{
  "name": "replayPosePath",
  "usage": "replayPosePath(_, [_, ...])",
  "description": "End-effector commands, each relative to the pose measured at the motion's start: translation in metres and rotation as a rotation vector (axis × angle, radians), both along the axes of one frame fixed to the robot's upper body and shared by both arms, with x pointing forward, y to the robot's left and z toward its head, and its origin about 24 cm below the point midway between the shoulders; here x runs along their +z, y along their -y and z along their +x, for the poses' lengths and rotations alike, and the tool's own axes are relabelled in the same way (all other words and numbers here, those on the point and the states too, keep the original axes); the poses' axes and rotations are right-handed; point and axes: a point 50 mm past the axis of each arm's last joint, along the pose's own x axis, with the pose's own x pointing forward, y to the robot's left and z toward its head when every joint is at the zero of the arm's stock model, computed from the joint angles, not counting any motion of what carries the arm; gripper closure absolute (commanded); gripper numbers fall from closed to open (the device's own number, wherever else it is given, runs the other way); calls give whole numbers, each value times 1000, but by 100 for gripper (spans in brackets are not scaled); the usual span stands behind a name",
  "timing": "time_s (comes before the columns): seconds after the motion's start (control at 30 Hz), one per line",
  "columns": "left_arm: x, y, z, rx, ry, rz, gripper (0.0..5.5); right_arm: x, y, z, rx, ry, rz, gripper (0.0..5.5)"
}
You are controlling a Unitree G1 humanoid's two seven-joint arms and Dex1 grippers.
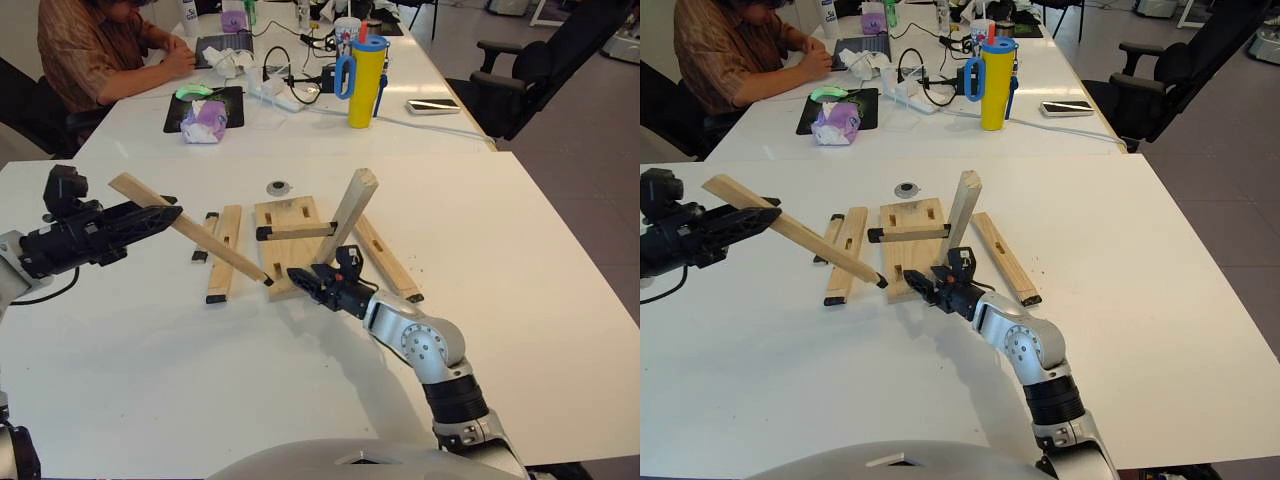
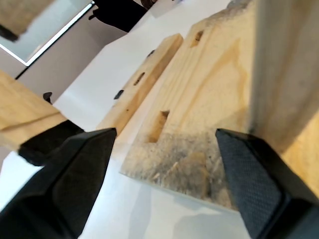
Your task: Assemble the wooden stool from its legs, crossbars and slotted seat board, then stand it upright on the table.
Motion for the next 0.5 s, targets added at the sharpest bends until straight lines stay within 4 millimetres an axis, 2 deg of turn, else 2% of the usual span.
replayPosePath(0.03, [-10,16,2,46,74,54,343,1,13,1,56,48,-133,180])
replayPosePath(0.17, [-18,28,6,54,121,56,343,-2,9,-10,171,78,-183,180])
replayPosePath(0.3, [-26,34,9,41,130,90,343,-11,7,-15,208,71,-227,180])
replayPosePath(0.5, [-33,32,14,24,122,164,343,-13,4,-17,226,59,-212,180])
